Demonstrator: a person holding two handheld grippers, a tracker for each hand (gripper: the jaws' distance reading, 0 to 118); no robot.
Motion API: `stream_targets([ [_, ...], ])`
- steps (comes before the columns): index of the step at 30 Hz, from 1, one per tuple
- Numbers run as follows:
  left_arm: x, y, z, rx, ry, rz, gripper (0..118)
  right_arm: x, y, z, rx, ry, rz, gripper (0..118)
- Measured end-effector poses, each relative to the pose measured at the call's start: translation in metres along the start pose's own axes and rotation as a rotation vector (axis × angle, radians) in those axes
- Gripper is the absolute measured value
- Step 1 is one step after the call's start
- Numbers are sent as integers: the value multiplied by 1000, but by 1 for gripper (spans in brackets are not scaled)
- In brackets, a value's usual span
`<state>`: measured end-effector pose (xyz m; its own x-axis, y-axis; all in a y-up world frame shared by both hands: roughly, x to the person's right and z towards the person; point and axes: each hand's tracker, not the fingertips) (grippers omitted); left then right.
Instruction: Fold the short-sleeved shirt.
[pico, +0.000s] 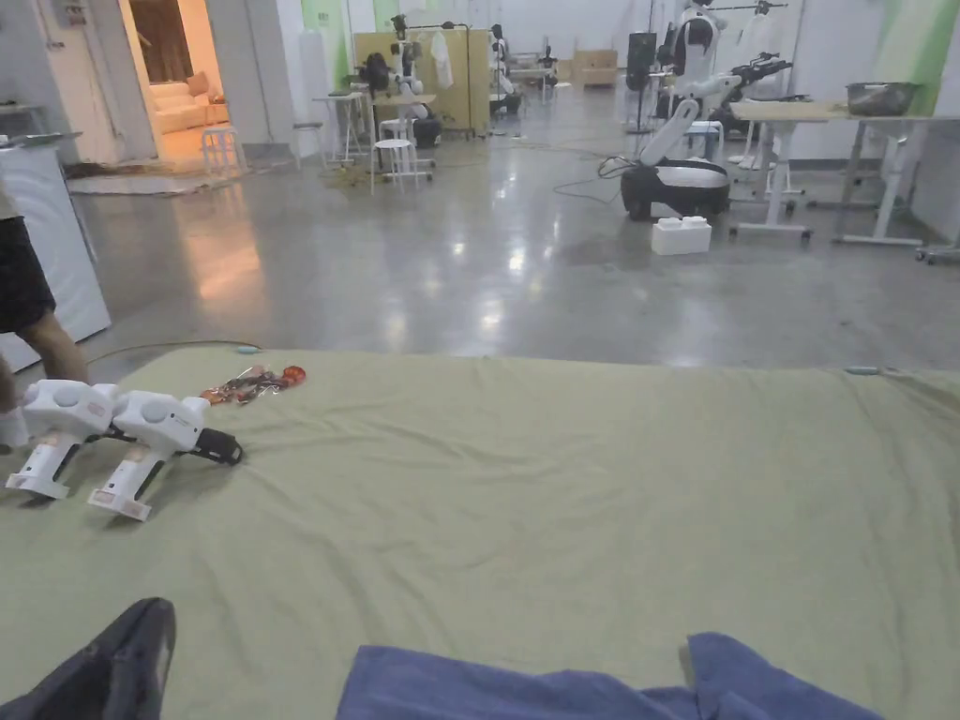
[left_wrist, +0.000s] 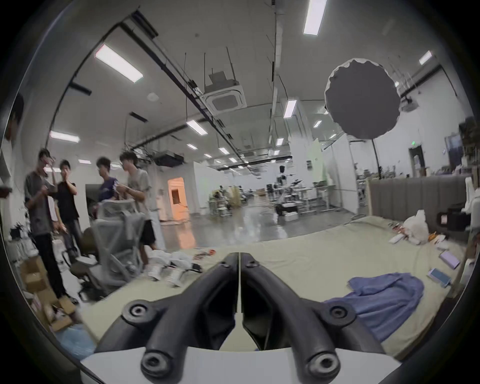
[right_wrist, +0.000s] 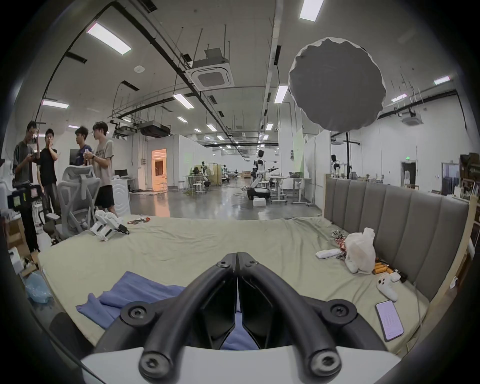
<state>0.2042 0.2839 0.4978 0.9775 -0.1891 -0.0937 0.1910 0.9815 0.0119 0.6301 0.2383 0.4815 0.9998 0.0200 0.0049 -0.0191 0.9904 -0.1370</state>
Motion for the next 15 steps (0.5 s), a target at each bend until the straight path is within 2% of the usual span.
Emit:
stream_targets([
  [2, 0, -1, 12, -14, 14, -26, 0, 1, -4, 3, 2, -11, 8, 0],
  [8, -9, -10, 18, -87, -15, 98, 0, 5, -8, 8, -21, -40, 5, 0],
  [15, -7, -12, 5, -106, -53, 116, 0, 4, -7, 9, -24, -63, 47, 0],
])
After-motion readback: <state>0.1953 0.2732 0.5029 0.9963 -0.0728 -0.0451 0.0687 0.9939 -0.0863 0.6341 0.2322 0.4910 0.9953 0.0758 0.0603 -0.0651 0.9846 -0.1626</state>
